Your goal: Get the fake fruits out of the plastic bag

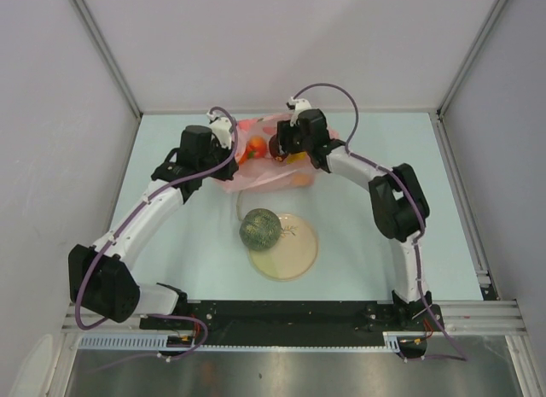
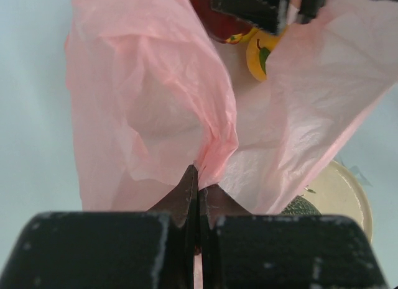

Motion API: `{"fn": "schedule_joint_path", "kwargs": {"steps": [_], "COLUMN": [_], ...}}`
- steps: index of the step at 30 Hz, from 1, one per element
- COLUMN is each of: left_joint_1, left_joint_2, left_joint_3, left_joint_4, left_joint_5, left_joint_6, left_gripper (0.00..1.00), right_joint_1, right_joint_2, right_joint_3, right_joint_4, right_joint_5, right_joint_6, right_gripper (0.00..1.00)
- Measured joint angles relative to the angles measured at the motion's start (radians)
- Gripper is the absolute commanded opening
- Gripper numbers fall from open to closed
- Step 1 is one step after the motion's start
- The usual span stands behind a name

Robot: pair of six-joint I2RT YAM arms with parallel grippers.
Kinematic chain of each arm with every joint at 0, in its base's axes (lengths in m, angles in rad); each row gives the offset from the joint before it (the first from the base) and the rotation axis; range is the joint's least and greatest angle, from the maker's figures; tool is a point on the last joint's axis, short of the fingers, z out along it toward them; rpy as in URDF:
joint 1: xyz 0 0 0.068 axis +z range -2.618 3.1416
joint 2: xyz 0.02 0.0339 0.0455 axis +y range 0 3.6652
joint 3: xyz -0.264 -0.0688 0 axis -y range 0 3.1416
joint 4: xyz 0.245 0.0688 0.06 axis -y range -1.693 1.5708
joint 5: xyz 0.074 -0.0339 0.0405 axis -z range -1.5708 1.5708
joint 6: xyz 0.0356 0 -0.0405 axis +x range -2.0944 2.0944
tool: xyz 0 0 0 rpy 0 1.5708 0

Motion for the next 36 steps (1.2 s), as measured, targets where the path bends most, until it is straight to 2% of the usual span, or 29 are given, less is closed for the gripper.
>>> {"fn": "schedule_joint_path", "kwargs": {"steps": [7,14,25,29,36], "left_joint_1": [0.000,0.000,0.000,0.000,0.000], "left_joint_2": [0.026,0.027,0.028,0.029,0.035], "left_joint_3": [0.014,0.024,0.027,0.029,0.057], "left_joint_4": [0.032,0.036,0.040,0.040,0.040], "left_joint_5": [0.016,0.021,0.022,0.023,0.027], "left_joint_6": [-0.002,-0.002,-0.003,-0.003,-0.006], "left_gripper": [0.00,0.00,0.00,0.00,0.00], "right_joint_1": [0.013,0.070,0.133,0.146,0.165], "right_joint_2": [-0.322,-0.539,-0.813,-0.870,-0.827], "right_joint_3": [-0.127,-0.248,-0.525,-0.632,-0.726], "right_joint_4": [0.029,0.030,-0.223,-0.275,-0.266], "right_joint_5": [-0.089,-0.172,-0.349,-0.362,-0.372], "right_joint_6": [-0.036,-0.100,-0.347,-0.422,-0.451], "right_gripper": [0.25,0.25,0.24,0.25,0.27]}}
